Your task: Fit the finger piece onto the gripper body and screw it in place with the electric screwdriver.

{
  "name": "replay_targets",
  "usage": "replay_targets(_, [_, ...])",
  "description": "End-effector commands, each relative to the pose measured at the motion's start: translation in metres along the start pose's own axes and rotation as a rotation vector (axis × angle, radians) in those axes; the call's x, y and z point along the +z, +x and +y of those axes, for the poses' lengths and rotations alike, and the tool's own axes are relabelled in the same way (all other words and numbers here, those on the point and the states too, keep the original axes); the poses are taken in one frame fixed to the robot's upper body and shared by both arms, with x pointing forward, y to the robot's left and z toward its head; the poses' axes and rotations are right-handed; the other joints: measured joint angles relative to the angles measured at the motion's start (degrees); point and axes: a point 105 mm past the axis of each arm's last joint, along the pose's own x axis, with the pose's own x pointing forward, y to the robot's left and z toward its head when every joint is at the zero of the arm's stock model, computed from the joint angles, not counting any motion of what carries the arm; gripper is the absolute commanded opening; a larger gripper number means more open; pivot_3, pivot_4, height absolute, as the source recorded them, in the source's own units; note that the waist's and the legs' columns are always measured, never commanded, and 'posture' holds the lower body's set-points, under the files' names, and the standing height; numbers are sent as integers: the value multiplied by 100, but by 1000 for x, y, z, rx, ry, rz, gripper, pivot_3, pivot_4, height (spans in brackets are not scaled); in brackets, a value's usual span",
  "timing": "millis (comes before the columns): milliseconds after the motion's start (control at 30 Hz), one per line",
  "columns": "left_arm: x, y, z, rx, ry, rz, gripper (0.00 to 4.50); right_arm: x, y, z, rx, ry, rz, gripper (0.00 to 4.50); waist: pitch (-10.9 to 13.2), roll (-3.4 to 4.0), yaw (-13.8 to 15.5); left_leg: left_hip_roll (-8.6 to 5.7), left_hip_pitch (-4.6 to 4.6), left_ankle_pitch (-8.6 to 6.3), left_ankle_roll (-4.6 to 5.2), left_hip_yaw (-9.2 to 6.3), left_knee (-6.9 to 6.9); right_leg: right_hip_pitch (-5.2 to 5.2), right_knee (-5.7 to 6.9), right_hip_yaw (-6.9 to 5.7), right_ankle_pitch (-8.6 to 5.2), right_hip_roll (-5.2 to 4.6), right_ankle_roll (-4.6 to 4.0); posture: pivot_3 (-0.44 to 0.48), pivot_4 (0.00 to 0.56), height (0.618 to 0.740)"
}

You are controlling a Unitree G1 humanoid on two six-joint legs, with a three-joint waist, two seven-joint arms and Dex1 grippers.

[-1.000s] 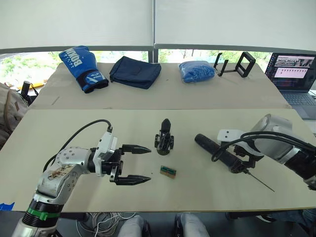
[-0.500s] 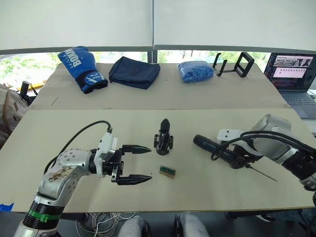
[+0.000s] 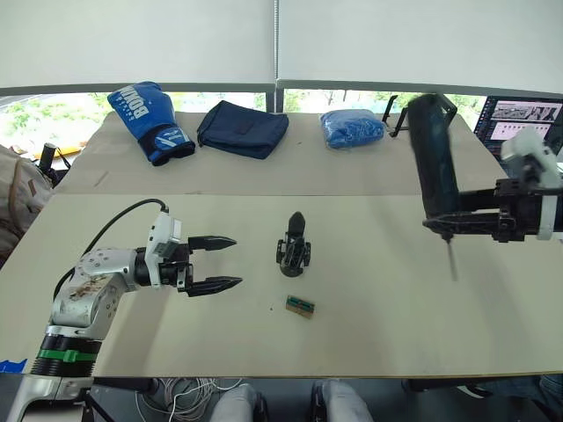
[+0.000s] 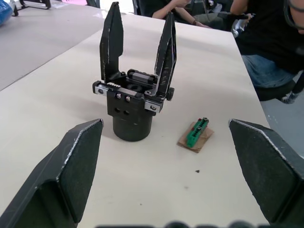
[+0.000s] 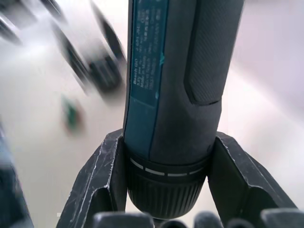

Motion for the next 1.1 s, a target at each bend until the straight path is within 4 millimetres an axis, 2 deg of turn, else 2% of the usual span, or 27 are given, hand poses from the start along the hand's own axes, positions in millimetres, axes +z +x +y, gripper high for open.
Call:
replay_targets(33, [-10,-3,-2,-60,42,61,4500,35,5,43,88,-97,-359,1965,0,-4,-6,0,0,0,0,-1,0,2,1,-1,0,0,0,0,150,740])
replay_targets(100, [-16,0,-7,-93,48,69,4500,44,20,67,123,-134,-479,1965,0,-3,-17,-1,-2,1,-1,0,-3,-7,7,4,1,-2,-1,0,150,740])
replay_targets(200, [-23,8,-15,-114,26,57,4500,47,42,98,154,-186,-580,1965,-1,-1,-16,-1,-5,3,-7,-1,-5,-17,18,2,1,0,-3,0,150,740])
replay_targets(333, [-34,18,-24,-112,5,72,4500,22,61,130,262,-271,-544,1965,-3,-5,39,-12,-7,-1,1,-2,-6,-2,-1,-6,1,1,-2,0,150,740])
replay_targets(433, [-42,29,-29,-122,34,105,4500,15,73,136,298,-294,-600,1965,-3,-7,31,-22,-6,-6,11,3,6,4,-2,3,2,-2,8,0,150,740])
replay_targets(600, [-47,53,-27,-110,88,123,4500,8,90,131,312,-380,-656,1965,-4,-9,28,-21,14,-6,11,3,8,19,3,5,1,3,12,0,150,740])
replay_targets(900, [-50,94,-33,-157,133,154,4500,-1,95,126,315,-378,-640,1965,-4,-9,40,-19,12,-5,11,3,9,17,4,4,4,6,6,0,150,740])
replay_targets(1100, [-58,105,-38,-172,122,147,4500,-6,97,118,296,-381,-612,1965,-4,-11,48,-19,13,-6,13,2,8,17,3,6,4,4,6,0,150,740])
